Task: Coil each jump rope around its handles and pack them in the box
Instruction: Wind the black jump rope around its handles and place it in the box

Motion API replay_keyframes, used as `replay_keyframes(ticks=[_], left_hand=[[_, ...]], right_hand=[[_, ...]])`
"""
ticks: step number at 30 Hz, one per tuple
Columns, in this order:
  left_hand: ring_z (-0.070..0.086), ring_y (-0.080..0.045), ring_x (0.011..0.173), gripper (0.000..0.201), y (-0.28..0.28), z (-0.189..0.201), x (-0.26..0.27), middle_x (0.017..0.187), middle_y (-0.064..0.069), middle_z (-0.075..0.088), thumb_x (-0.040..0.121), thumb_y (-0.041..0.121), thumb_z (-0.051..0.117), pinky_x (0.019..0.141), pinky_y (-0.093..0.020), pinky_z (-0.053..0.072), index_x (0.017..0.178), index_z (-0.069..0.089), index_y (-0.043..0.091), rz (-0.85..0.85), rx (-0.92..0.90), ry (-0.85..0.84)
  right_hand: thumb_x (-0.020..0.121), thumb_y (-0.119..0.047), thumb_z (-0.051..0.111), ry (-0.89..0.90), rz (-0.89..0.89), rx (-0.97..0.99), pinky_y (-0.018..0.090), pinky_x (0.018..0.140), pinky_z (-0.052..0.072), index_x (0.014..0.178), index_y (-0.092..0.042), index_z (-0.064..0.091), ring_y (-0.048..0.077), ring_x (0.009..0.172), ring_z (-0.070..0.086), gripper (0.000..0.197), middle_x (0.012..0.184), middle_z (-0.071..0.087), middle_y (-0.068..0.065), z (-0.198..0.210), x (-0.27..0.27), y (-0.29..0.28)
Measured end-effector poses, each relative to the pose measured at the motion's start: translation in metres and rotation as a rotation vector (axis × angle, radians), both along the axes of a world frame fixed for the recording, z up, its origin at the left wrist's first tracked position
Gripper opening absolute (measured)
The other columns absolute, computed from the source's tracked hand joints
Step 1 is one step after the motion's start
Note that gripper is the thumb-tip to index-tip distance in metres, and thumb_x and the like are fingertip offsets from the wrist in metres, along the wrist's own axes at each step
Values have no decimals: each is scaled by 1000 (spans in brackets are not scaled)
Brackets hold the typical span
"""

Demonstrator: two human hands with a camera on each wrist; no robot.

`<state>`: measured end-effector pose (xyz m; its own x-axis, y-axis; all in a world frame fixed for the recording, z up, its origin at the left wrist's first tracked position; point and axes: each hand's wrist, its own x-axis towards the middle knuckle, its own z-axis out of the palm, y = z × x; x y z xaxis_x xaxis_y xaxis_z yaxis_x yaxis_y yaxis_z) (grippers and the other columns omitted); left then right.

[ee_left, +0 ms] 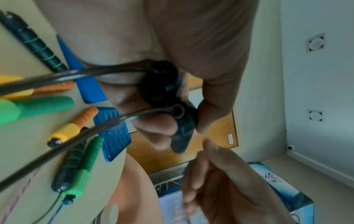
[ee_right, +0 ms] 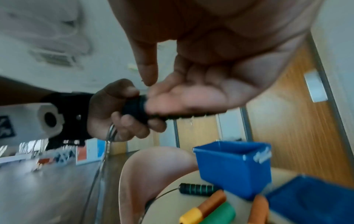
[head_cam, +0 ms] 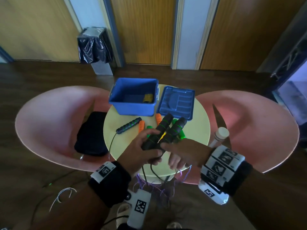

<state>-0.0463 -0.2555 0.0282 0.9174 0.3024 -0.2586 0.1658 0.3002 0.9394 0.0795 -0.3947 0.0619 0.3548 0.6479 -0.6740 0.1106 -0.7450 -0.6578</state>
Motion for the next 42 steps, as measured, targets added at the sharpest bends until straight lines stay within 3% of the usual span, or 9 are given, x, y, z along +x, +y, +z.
replay_keyframes(ticks=[3,6,11,16,24,27,32,36,42], left_hand=[[62,-30,60,52,17,10,-7,89,-19,68,68,-1,72,52,-30,50,110,63,28,-171,51,74],[62,-28,60,55,29,26,-10,84,-17,65,69,4,74,52,-29,49,116,60,27,-397,99,101],[64,-29,59,78,36,52,1,87,-24,61,68,9,75,49,-25,49,136,39,21,-511,159,106],[58,-28,51,66,36,51,0,87,-20,60,61,22,78,42,-24,44,118,47,12,-210,119,51],[37,-10,39,40,22,40,-8,50,0,42,100,41,42,40,-20,30,90,58,5,190,317,19],[35,-2,37,41,30,47,-11,45,10,40,107,24,35,41,-13,29,68,45,17,171,320,29],[24,-13,47,41,46,55,-20,57,-5,28,91,34,45,44,-24,21,80,43,-6,181,253,-59],[20,-16,50,34,59,61,-22,58,-3,24,89,36,45,47,-28,17,67,39,10,58,206,-89],[19,-12,45,32,86,68,-12,53,1,23,97,26,48,43,-23,15,67,45,14,-84,75,-46]], right_hand=[[81,-61,61,-693,110,284,30,67,47,73,-22,58,12,70,56,40,73,59,-8,21,-1,-24],[65,-77,57,-1050,436,384,38,95,44,121,-28,52,18,110,51,75,119,55,-5,31,-5,-28],[75,-58,63,-1105,631,239,40,88,40,151,-18,17,27,105,56,98,117,59,0,22,-11,-5],[79,-47,53,-1142,417,222,35,73,31,104,-24,44,26,95,57,36,104,55,-2,36,-11,9],[77,-45,48,-1174,324,109,39,82,43,101,-24,47,24,93,56,32,99,55,-5,43,-14,27],[78,-45,50,-1074,237,112,37,82,49,92,-27,45,20,84,59,23,91,57,-9,47,-12,36],[78,-25,62,-450,-164,254,27,54,35,72,-14,46,20,57,47,20,66,53,2,48,-5,53],[56,-20,59,135,-715,551,30,51,34,75,-4,56,24,52,42,25,62,48,17,48,-11,73],[64,-18,54,548,-990,865,29,54,38,76,-9,53,22,54,43,15,65,48,8,63,-28,119]])
